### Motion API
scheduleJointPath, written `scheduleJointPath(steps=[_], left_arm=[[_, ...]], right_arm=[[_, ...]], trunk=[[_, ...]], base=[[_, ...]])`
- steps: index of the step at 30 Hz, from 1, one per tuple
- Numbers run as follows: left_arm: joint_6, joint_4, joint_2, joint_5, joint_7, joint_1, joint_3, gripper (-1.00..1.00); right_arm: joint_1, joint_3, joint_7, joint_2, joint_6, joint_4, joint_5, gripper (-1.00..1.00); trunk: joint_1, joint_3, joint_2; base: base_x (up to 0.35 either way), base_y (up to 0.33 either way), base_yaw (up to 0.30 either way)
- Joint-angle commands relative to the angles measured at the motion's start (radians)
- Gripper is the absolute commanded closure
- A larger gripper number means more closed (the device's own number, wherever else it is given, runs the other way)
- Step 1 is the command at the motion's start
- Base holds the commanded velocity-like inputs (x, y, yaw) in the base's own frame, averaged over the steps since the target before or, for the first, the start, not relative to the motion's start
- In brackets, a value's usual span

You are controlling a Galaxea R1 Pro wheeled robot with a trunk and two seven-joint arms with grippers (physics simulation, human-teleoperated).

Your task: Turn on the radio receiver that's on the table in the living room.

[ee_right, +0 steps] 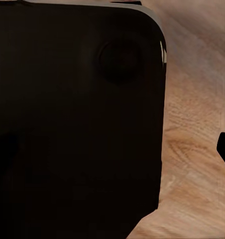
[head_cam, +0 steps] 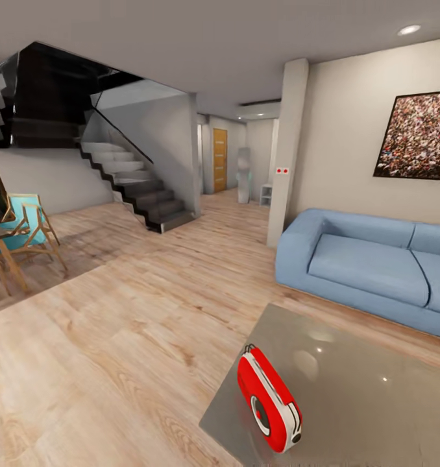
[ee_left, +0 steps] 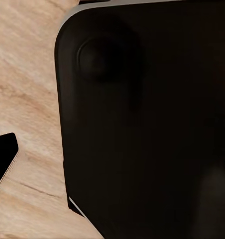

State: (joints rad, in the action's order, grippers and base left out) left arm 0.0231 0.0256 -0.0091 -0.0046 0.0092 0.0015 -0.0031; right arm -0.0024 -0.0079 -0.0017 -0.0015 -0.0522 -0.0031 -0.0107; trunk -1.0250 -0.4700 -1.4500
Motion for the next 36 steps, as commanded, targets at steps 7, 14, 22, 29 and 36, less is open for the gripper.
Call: scheduleJointPath(steps=[7, 14, 22, 29, 36], left_arm=[[0.0, 0.0, 0.0, 0.0, 0.0, 0.0, 0.0, -1.0], [0.0, 0.0, 0.001, 0.0, 0.0, 0.0, 0.0, -1.0], [0.0, 0.0, 0.001, 0.0, 0.0, 0.0, 0.0, -1.0], [0.0, 0.0, 0.001, 0.0, 0.0, 0.0, 0.0, -1.0], [0.001, 0.0, 0.001, 0.0, 0.0, 0.0, 0.0, -1.0]], right_arm=[[0.0, 0.0, 0.0, 0.0, 0.0, 0.0, 0.0, -1.0], [0.0, -0.001, 0.0, 0.0, 0.001, 0.0, 0.0, -1.0], [0.0, -0.001, 0.0, 0.0, 0.002, 0.0, 0.0, -1.0], [0.0, 0.0, 0.0, 0.001, 0.001, 0.0, 0.0, -1.0], [0.0, 0.0, 0.0, 0.001, 0.001, 0.0, 0.0, -1.0]], trunk=[[0.0, 0.0, 0.0], [0.0, 0.0, 0.0], [0.0, 0.0, 0.0], [0.0, 0.0, 0.0], [0.0, 0.0, 0.0]], base=[[0.0, 0.0, -0.279], [0.0, 0.0, -0.071], [0.117, 0.0, -0.003], [0.305, 0.0, 0.0], [0.271, 0.0, 0.0]])
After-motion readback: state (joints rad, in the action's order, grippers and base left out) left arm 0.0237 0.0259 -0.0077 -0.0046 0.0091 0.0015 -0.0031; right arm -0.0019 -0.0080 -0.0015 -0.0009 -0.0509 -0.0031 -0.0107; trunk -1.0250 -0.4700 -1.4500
